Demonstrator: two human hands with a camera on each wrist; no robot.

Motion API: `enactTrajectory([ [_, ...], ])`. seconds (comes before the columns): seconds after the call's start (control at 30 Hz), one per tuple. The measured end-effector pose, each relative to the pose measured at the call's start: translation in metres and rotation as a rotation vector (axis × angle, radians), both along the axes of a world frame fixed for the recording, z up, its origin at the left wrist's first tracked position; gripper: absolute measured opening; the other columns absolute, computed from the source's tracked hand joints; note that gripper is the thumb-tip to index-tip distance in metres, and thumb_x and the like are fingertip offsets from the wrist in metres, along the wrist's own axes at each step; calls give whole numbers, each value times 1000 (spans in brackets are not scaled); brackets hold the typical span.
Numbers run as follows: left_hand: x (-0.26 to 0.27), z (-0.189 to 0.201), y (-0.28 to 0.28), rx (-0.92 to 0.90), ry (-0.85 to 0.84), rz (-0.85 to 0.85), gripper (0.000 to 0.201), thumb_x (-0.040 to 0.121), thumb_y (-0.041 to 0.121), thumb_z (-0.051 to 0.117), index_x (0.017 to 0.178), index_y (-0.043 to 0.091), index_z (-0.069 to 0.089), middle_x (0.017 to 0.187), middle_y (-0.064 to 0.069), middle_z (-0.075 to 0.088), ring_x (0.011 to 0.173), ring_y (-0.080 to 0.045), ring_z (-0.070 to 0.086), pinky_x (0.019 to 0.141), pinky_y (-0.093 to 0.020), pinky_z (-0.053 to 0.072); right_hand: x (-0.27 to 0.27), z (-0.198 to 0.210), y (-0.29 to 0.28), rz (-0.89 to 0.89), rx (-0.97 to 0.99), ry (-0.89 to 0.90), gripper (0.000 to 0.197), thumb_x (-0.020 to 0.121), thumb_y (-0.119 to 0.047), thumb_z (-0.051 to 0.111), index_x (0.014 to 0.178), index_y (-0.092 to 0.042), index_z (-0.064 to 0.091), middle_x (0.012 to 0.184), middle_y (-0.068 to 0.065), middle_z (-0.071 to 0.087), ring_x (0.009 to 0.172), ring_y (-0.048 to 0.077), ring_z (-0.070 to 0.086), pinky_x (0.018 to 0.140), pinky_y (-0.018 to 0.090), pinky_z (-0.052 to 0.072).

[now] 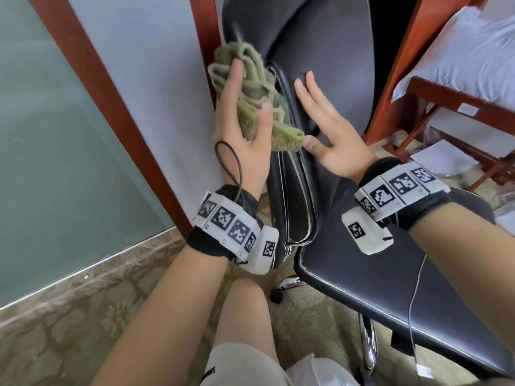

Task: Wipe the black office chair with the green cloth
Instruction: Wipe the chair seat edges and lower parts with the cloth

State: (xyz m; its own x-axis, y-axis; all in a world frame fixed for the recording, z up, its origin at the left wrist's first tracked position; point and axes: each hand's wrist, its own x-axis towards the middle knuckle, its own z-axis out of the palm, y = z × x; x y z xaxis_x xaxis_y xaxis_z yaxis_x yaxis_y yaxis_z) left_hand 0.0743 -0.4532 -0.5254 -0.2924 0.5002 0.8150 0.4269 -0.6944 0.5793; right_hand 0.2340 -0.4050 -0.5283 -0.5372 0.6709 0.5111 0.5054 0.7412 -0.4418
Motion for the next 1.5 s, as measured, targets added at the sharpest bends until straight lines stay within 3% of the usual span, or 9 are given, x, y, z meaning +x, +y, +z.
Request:
enactTrajectory([
  [0.1, 2, -20, -6, -59, 38, -12, 46, 93, 17, 52, 135, 16, 34, 136, -8, 43, 128, -30, 46, 103, -51, 40, 1, 0, -1, -8, -5, -2, 70, 90, -7, 48, 149, -13, 10, 157, 14, -3, 145, 28, 4, 114, 28, 16],
  [0.3, -12, 9, 0, 8, 109, -17, 45, 90, 10, 52, 134, 12, 39, 135, -14, 45, 128, -28, 45, 109, -31, 36, 0, 2, -2, -21, -15, -10, 74, 90, -2, 50, 149, -18, 9, 158, 11, -2, 145, 27, 5, 117, 40, 18],
  [0.5, -15, 45, 14, 60, 2, -55, 50, 93, 13, 48, 138, -2, 33, 138, -22, 43, 129, -32, 44, 108, -47, 38, -1, 0, -2, -21, -19, 9, 70, 94, -13, 52, 148, -21, 8, 158, 11, -2, 145, 28, 5, 116, 42, 19],
  [0.7, -1, -28, 3, -13, -3, -34, 50, 91, 14, 54, 137, 18, 35, 134, -2, 42, 128, -29, 46, 105, -50, 39, -1, -4, 1, 11, -1, 41, 65, 97, -26, 47, 149, -11, 11, 157, 16, -1, 145, 31, 4, 115, 32, 15],
  [0.83, 8, -81, -5, -128, -12, -44, 48, 89, 23, 53, 134, 25, 36, 133, 16, 40, 125, -4, 45, 106, -29, 38, -5, -14, -7, -17, -11, 168, 62, 95, -25, 46, 147, -17, 15, 157, 15, 4, 146, 26, 5, 119, 38, 10],
  [1.03, -3, -109, 1, -99, 93, -43, 41, 91, 25, 51, 128, 17, 37, 132, 1, 47, 124, 17, 34, 104, -12, 32, 3, -31, -20, -53, 37, 192, 56, 95, 3, 40, 146, -6, 19, 155, 21, 11, 144, 18, 10, 117, 26, 9],
  [1.13, -5, -89, 5, -50, 87, -104, 38, 96, 38, 45, 129, 20, 39, 133, 1, 48, 126, 10, 37, 106, -20, 33, 6, -40, -23, -71, 7, 173, 57, 95, 4, 40, 145, -14, 18, 155, 19, 11, 145, 22, 10, 119, 34, 9],
  [1.37, -9, -19, 21, 158, 69, -122, 41, 93, 10, 49, 131, 4, 32, 132, -21, 43, 123, -41, 46, 102, -56, 39, -2, -47, -24, -111, -55, 250, 56, 93, 7, 36, 145, -7, 21, 154, 21, 12, 145, 31, 9, 120, 38, 7],
  [1.5, -2, -34, 15, 82, -33, -141, 43, 93, 7, 46, 132, 5, 27, 132, -15, 40, 126, -40, 43, 108, -51, 36, -4, -47, -24, -97, -50, 200, 51, 97, -11, 37, 144, -14, 17, 155, 21, 11, 144, 33, 8, 118, 46, 9],
])
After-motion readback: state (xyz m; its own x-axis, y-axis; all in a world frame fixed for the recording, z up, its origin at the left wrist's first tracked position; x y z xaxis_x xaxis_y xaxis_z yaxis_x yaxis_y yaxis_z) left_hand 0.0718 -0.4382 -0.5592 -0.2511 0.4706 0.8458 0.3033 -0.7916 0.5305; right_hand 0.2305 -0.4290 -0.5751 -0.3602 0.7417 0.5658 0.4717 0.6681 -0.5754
